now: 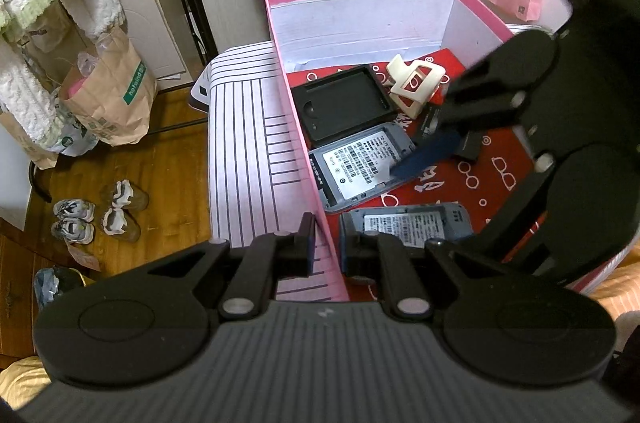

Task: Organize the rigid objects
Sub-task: 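Lift the grey battery pack with the right gripper into the box and release, then move the right gripper to the white charger plug and grasp it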

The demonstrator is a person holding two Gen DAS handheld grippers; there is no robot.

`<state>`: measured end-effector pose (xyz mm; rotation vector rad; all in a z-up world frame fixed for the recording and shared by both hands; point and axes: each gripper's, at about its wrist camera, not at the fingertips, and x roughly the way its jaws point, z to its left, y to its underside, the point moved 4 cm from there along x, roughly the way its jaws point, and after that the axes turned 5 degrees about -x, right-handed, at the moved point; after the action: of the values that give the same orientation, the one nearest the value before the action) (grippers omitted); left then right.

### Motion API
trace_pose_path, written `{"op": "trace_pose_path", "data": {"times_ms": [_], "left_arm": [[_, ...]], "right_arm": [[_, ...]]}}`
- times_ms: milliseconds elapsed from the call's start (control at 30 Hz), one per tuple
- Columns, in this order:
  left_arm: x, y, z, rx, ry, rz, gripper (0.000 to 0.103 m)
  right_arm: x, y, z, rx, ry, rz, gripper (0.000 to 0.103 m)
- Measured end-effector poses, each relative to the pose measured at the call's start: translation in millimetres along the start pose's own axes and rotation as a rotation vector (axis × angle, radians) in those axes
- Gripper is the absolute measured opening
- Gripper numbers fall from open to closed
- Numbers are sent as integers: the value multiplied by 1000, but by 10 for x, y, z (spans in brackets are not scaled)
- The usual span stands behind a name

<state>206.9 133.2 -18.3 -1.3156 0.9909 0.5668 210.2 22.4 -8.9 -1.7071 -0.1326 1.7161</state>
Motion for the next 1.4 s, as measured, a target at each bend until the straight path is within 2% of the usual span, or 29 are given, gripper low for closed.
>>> {"op": "trace_pose_path", "data": {"times_ms": [167,300,500,567,667,800,867,967,1133,1300,1400], "left_arm": [[0,3,-2,-5,0,-3,11],[-2,11,15,-16,3,-7,11],[-2,13,17,-24,3,-9,11],[-3,11,16,-28,2,-11,11],[-4,11,-3,-29,-5,-13,11],[-11,17,2,-40,-7,-11,11],[-13,18,-3,-42,-11,-12,11],[-12,16,-16,-40,-17,-13,11],[-11,19,-20,-42,-17,-9,11],[-2,22,-30,-45,-24,-9,11],[-5,28,-28,-49,-25,-8,11]], "right_arm": [[-477,169,-93,54,65,-192,69],[-860,378,-249,103,187,-336,71],[-1375,906,-565,268,396,-423,71],[-1465,1114,-662,325,455,-426,71],[-1493,1409,-777,433,524,-378,71],[-1465,1817,-880,607,475,-374,71],[-1386,1977,-857,651,488,-367,71],[-1202,2188,-753,657,495,-340,71],[-912,2308,-650,595,471,-259,70],[-807,2457,-680,618,469,-249,70],[-765,2446,-605,556,468,-256,71]]}}
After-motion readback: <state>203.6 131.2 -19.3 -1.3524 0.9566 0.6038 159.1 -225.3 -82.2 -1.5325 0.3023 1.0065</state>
